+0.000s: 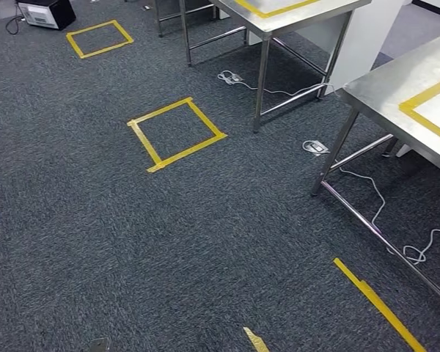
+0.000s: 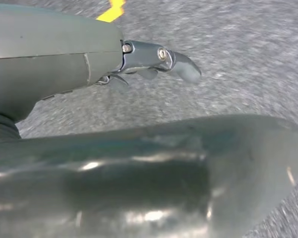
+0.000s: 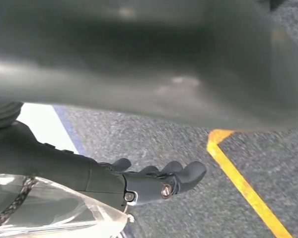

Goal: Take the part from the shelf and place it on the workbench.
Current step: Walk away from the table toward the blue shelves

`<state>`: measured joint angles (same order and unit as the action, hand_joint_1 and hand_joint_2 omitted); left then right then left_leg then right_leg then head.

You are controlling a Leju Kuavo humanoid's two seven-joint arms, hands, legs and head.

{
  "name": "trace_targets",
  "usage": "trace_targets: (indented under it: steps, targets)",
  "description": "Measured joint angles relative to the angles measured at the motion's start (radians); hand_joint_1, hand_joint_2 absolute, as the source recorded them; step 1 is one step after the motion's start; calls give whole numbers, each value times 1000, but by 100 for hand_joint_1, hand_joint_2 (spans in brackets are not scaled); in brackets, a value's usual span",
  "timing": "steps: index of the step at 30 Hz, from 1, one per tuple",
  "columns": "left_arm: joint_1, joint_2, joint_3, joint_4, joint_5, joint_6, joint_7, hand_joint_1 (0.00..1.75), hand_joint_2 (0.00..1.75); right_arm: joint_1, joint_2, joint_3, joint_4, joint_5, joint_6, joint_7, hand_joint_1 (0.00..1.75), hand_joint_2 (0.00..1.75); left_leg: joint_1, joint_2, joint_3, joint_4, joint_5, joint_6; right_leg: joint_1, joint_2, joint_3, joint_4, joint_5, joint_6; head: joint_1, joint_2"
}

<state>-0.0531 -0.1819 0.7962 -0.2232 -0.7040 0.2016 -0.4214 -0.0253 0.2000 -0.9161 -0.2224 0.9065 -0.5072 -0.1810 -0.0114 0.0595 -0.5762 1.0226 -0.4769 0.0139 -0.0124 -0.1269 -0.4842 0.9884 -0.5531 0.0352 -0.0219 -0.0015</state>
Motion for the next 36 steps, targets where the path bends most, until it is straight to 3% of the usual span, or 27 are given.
trace_targets:
  steps: [1,3,5,6,7,8,10,11,12,14,16,18,20,22,23,25,27,29,30,31,33,35,36]
  targets:
    - [5,-1,0,1,1,1,10,0,0,-1,2,0,0,0,-4,-3,0,0,1,-11,1,-4,2,6,-1,3,4,2,-5,5,0,0]
    - [10,-6,0,2,-1,3,29,0,0,-2,5,0,0,-3,-8,-12,0,0,5,-32,4,-12,8,19,-5,49,-13,51,-42,12,4,0]
    - [11,-13,0,3,-3,4,40,0,0,1,6,0,0,-7,-9,-17,0,0,7,-55,3,-14,10,28,-6,106,-79,176,-103,14,9,0]
    - [10,-15,0,4,-4,4,42,0,0,4,6,0,0,-8,-9,-17,0,0,7,-68,3,-13,10,30,-6,118,-115,241,-124,14,10,0]
    - [11,-17,0,5,-4,4,44,0,0,6,6,0,0,-9,-9,-18,0,0,6,-83,4,-13,10,30,-6,123,-142,280,-126,14,9,0]
    - [12,-17,0,6,-5,4,45,0,0,7,6,0,0,-9,-9,-18,0,0,6,-99,5,-12,9,30,-6,125,-153,283,-109,14,10,0]
    - [12,-19,0,6,-5,4,47,0,0,9,7,0,0,-9,-9,-19,0,0,6,-130,9,-10,7,28,-8,143,-123,182,-28,12,10,0]
    - [12,-20,0,6,-6,2,48,0,0,9,7,0,0,-9,-9,-19,0,0,5,-144,9,-7,5,24,-10,168,-99,116,5,9,10,0]
    - [11,-20,0,6,-7,-1,48,0,0,8,7,0,0,-9,-8,-20,0,0,4,-156,7,-3,3,20,-12,190,-79,64,26,7,9,0]
    - [11,-22,0,6,-10,-6,40,0,0,6,8,0,0,-3,-1,-23,0,0,6,-177,0,1,1,7,-12,213,-59,25,29,0,8,0]
    - [14,-21,0,6,-11,-7,18,0,0,3,10,2,0,12,12,-37,0,0,10,-189,-6,2,2,-6,-11,191,-49,17,33,-12,8,0]
    - [12,-19,0,6,-7,-8,-14,0,0,2,13,8,0,31,21,-62,0,0,9,-150,-26,47,-26,-16,-12,163,-41,8,38,-25,3,0]
    - [2,-16,0,6,1,-12,-45,0,0,1,15,15,1,46,25,-81,0,0,10,-94,-81,164,-88,-26,-10,130,-36,5,35,-32,-2,0]
    - [-11,-13,1,6,9,-16,-64,0,0,0,16,20,3,57,25,-86,0,0,15,-75,-132,269,-123,-33,-8,95,-33,5,30,-33,-2,0]
    - [-17,-12,1,6,11,-16,-69,0,0,-1,16,22,3,61,26,-84,0,0,17,-70,-135,276,-114,-35,-7,79,-30,5,27,-33,-2,0]
    - [-24,-9,2,6,10,-8,-68,0,0,-6,16,27,4,66,29,-79,0,0,19,-53,-84,179,-50,-33,-7,53,-21,5,20,-29,-3,0]
    - [-31,-5,2,6,4,9,-57,0,0,-9,16,32,5,71,34,-73,0,0,12,-9,-20,55,-4,-24,-3,32,-15,6,10,-19,-3,0]
    - [-34,0,2,6,0,22,-42,0,0,-10,15,37,6,79,39,-68,0,0,3,14,1,9,-4,-13,2,10,-11,5,0,-7,-1,0]
    - [-34,4,2,6,0,25,-38,0,0,-12,15,40,6,82,41,-67,0,0,2,5,1,4,-6,-6,2,-1,-5,4,-3,-2,-1,0]
    - [-30,8,2,6,-1,26,-36,0,0,-14,14,43,6,85,42,-65,0,0,2,-5,2,2,-5,-1,1,3,-1,6,-8,2,0,0]
    - [-27,14,3,6,-1,28,-34,0,0,-16,14,45,6,87,44,-64,0,0,6,-28,5,-5,-1,13,-4,51,-16,50,-40,9,3,0]
    - [-31,17,3,6,-2,29,-33,0,0,-12,13,46,7,88,44,-63,0,0,7,-53,6,-7,-1,23,-7,107,-79,170,-97,11,6,0]
    - [-32,17,3,6,-2,30,-33,0,0,-10,13,46,7,88,44,-62,0,0,7,-69,6,-7,-2,25,-7,118,-118,237,-117,11,7,0]
